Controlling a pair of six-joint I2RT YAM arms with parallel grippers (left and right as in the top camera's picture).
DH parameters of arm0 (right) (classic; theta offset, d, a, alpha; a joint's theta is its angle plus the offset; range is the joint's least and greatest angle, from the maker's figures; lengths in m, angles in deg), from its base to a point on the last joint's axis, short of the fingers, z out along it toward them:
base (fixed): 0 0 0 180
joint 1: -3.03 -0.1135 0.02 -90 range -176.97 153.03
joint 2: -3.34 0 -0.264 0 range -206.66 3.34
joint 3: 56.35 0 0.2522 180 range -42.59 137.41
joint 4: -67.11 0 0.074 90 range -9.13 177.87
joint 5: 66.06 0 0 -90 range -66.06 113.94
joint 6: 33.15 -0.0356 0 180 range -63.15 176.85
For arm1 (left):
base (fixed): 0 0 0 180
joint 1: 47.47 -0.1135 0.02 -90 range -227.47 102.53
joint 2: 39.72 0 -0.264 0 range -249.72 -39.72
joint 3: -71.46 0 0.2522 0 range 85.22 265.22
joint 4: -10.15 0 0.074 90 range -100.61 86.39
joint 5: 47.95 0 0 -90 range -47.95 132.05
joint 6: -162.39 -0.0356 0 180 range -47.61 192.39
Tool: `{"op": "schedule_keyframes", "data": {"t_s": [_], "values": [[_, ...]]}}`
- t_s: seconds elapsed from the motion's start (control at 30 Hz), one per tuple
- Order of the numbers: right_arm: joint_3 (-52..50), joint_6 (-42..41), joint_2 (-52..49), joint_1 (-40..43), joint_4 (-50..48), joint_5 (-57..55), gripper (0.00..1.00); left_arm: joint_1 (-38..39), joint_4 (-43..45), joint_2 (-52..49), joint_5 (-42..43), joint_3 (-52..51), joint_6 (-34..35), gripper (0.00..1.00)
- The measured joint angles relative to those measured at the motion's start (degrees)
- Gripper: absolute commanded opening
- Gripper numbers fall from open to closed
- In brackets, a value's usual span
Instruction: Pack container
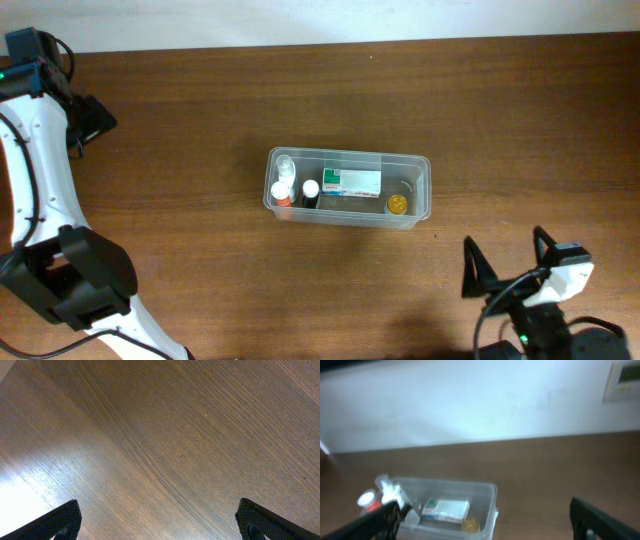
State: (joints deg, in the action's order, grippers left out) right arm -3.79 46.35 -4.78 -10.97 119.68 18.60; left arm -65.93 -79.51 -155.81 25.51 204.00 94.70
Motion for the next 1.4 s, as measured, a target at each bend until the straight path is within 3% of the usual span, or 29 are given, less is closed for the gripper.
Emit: {"op": "schedule_keyframes", "data": {"t_s": [0.2, 0.37, 1.07, 1.4], "values": [[-15.65, 0.0, 3.91, 1.77, -18.58, 0.44, 0.98, 0.0, 0.0, 0.0, 0.0, 0.0, 0.0, 0.99], [-23.04, 0.0, 6.97, 3.08, -24.48, 0.66, 0.98, 0.0, 0.0, 0.0, 0.0, 0.0, 0.0, 0.99], [-30.73, 0.0, 7.28, 5.03, -45.05, 1.31, 0.98, 0.0, 0.02, 0.0, 0.0, 0.0, 0.0, 1.0], [-35.01, -0.04, 7.28, 5.03, -46.84, 1.33, 0.98, 0.0, 0.0, 0.0, 0.0, 0.0, 0.0, 0.99]]}}
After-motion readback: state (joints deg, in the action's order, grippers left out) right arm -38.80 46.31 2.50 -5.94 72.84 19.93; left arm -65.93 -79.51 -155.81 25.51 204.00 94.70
